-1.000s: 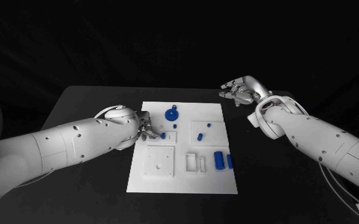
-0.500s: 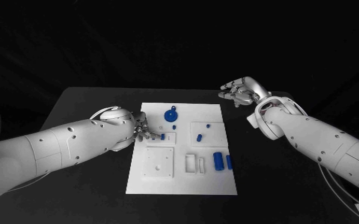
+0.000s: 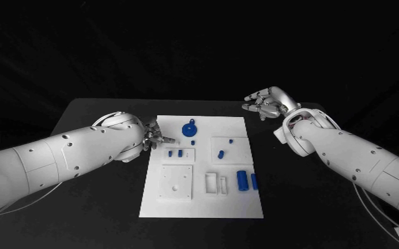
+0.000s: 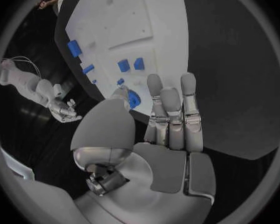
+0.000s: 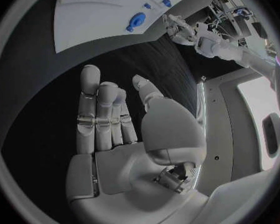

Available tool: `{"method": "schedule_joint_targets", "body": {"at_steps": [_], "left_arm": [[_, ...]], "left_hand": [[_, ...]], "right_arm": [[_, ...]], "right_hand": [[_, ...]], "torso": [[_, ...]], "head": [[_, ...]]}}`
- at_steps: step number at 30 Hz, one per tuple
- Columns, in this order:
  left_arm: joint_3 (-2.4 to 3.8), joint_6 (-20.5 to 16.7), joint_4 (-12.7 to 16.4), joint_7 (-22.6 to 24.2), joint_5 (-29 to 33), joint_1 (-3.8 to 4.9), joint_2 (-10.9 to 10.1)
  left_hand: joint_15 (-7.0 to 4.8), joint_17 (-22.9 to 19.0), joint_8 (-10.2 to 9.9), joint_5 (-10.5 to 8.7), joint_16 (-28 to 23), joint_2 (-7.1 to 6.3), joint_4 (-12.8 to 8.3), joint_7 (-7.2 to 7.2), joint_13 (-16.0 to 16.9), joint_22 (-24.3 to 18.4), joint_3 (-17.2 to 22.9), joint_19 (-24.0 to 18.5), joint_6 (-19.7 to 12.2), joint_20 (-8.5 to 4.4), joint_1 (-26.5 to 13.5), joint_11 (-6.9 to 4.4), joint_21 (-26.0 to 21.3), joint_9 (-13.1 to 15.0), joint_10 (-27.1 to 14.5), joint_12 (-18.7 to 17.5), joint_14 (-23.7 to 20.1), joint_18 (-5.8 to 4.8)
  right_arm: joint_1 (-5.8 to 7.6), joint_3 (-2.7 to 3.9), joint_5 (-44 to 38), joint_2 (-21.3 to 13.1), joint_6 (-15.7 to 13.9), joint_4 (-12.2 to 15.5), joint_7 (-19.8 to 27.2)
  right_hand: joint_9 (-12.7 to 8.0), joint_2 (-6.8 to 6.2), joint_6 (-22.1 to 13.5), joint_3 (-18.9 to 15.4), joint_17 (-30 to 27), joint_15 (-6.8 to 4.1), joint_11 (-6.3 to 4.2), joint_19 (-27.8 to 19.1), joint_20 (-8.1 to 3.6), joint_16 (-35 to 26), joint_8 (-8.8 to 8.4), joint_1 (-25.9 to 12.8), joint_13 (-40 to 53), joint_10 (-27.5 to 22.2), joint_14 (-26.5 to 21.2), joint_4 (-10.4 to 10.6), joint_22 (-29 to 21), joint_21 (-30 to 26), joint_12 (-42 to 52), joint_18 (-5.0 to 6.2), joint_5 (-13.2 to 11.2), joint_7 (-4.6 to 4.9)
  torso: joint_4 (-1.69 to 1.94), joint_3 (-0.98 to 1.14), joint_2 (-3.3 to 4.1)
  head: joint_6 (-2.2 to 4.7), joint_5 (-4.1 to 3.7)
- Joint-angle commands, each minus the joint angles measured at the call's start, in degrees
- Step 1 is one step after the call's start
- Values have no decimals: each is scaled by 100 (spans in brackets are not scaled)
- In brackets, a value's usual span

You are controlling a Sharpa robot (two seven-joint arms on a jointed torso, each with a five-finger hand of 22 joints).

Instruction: Assemble the parts on the task board

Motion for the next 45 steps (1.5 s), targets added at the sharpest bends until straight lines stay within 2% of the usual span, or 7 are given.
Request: {"method": "schedule_joint_targets", "body": {"at_steps": [1,8,11,20,26,34,45], "left_arm": [[16,-372,15,153,445,17,-2],[36,-757,-20,840,856,31,25],[37,-926,-52,1301,868,32,84],[-42,-1457,-222,2508,180,1,390],[-150,-1754,-379,2995,-449,-67,619],[-271,-1797,-637,3234,-1018,-148,879],[-314,-1643,-910,3317,-1360,-282,1138]], "left_hand": [[35,-18,40,373,-62,298,-213,37,-55,74,-243,-10,-22,35,124,0,-66,-53,-70,-88,4,1],[84,-77,-41,943,-252,687,-952,95,-357,28,-235,-85,-19,84,1066,63,-327,-299,-492,-509,-131,-10],[163,-88,-181,676,-308,627,-1592,179,-1003,72,429,-167,113,134,1705,167,-387,-562,-673,-1155,-206,40],[303,-190,-713,-111,-573,395,-2520,267,-2097,145,1029,-386,658,276,1905,364,-207,-1060,-691,-2410,-271,229],[416,-301,-1090,-481,-863,323,-2737,260,-2107,134,1024,-628,903,392,1851,507,-211,-1076,-838,-2805,-438,300],[478,-288,-1097,-525,-855,249,-2826,270,-2117,120,1054,-637,858,460,1719,606,-168,-1083,-1137,-2827,-422,364],[504,-312,-1120,-557,-912,165,-2889,260,-2119,110,1184,-603,674,506,1609,641,-208,-1114,-1253,-2831,-385,417]], "right_arm": [[-9,3,14,4,57,-2,57],[-13,3,16,1,52,-4,57],[-13,3,16,-2,49,-2,56],[-14,3,17,12,49,3,57],[-14,3,17,23,46,15,55],[-13,3,35,32,14,27,96],[-13,3,120,42,3,46,169]], "right_hand": [[-5,5,-41,-42,-9,-1,-3,220,33,-25,-29,-37,-7,-25,33,-5,0,1,4,119,34,-10],[-5,5,-41,-42,-9,-1,-3,220,33,-25,-29,-37,-7,-25,33,-5,0,1,4,119,34,-10],[-5,13,-40,-43,-10,-2,-5,221,32,-24,-28,-30,-5,-22,37,-10,-2,4,6,120,45,-12],[-5,22,-37,-41,-10,-2,-5,222,31,-23,-28,-41,-1,-17,38,-3,2,16,11,119,50,-12],[-5,22,-37,-41,-10,-2,-5,222,31,-23,-28,-41,-1,-17,38,-3,2,16,11,119,50,-12],[-5,15,-45,-19,-40,10,1,169,45,-74,-29,-49,-90,-66,-19,-20,-108,-203,-90,112,63,-8],[0,3,-75,62,-729,72,30,237,119,-1421,-13,-60,-1486,92,1,-167,-1503,-1367,-1126,-9,60,5]], "torso": [[-1,-1,1],[2,-3,1],[3,-2,2],[-15,-4,7],[-14,-1,16],[-24,-2,18],[-48,-5,35]], "head": [[0,-2],[8,-15],[22,-30],[59,-28],[89,-51],[102,-71],[110,-85]]}}
